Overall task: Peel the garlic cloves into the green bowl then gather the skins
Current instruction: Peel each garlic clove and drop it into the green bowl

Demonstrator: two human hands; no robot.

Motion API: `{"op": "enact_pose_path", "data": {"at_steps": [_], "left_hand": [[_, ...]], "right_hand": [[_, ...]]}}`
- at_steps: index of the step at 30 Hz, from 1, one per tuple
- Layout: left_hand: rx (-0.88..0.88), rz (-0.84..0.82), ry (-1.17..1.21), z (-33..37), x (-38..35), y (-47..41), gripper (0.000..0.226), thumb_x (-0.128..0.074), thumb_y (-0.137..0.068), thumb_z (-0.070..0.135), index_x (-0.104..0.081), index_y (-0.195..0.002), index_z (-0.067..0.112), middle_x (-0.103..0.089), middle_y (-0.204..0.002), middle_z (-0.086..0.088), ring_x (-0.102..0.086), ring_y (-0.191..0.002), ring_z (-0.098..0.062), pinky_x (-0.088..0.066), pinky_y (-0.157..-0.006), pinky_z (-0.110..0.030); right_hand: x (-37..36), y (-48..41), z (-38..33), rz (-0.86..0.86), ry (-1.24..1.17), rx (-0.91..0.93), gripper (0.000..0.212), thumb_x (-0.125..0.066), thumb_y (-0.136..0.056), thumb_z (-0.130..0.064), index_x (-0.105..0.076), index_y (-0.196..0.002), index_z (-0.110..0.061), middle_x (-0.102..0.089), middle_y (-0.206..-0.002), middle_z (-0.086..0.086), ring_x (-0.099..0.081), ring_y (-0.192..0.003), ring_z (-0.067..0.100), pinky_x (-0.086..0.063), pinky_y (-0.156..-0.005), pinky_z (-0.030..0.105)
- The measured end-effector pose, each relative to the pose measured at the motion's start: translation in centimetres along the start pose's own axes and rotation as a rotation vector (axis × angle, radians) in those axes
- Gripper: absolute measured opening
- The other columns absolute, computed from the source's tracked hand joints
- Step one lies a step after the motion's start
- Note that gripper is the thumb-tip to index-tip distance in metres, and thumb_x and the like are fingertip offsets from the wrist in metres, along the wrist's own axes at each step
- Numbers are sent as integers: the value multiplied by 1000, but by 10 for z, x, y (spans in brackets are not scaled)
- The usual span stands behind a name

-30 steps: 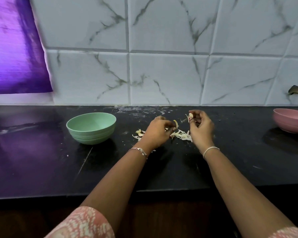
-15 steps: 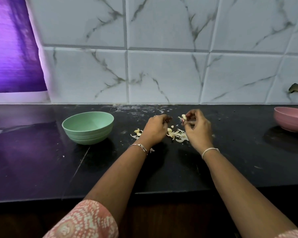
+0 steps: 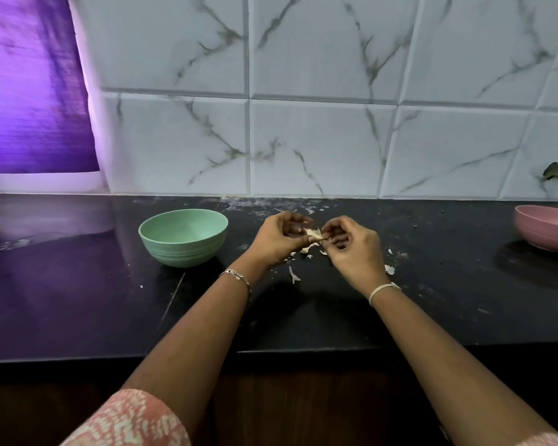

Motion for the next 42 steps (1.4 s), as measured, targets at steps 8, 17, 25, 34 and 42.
{"op": "enact_pose_path", "data": {"at_steps": [8,17,25,34,42], "left_hand": [[-2,30,88,-6,11,12,27,-75,-75,-8,-65,-94,9,-71,-90,-7,-67,-86,-22,-56,-84,-37],[37,146,265,-11,30,22,21,-71,-79,-9,-71,-93,6,-72,-84,-10,-68,-70,-10,-56,-70,-21],[-39,219,227,-2,42,21,23,-70,-78,-12,-66,-85,9,-71,-84,-6,-68,-78,-13,-56,-73,-21],[-66,455,-126,34,102,11,21,-63,-83,2,-69,-81,21,-67,-81,-1,-62,-76,-16,-55,-81,-37],[240,394,-743,30,162,18,7,-62,-77,11,-62,-79,18,-71,-89,-6,-66,-88,-25,-53,-82,-31]], "right_hand": [[-10,3,-3,-120,-94,-212,13,-64,-92,-20,-73,-101,-20,-71,-94,-3,-64,-79,8,-52,-77,23],[-42,-5,-15,-152,-230,-336,15,-77,-81,-12,-69,-75,-23,-68,-69,-3,-63,-67,10,-56,-69,30],[-53,-3,-22,-126,-646,-547,6,-66,-90,-5,-67,-93,0,-69,-75,8,-65,-59,7,-51,-53,15],[-38,-7,10,-70,-125,-461,11,-69,-90,-22,-75,-98,-17,-74,-93,1,-67,-89,17,-53,-83,29],[-31,-6,8,-78,332,-377,20,-71,-78,-4,-66,-67,-20,-66,-83,-1,-60,-79,17,-43,-67,25]]}}
Point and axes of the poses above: each hand's wrist, its own y-axis away from the middle knuckle, its own x-axis out of the back of the hand, z = x × y, the point moved 4 cm from there along -y, towards the middle knuckle
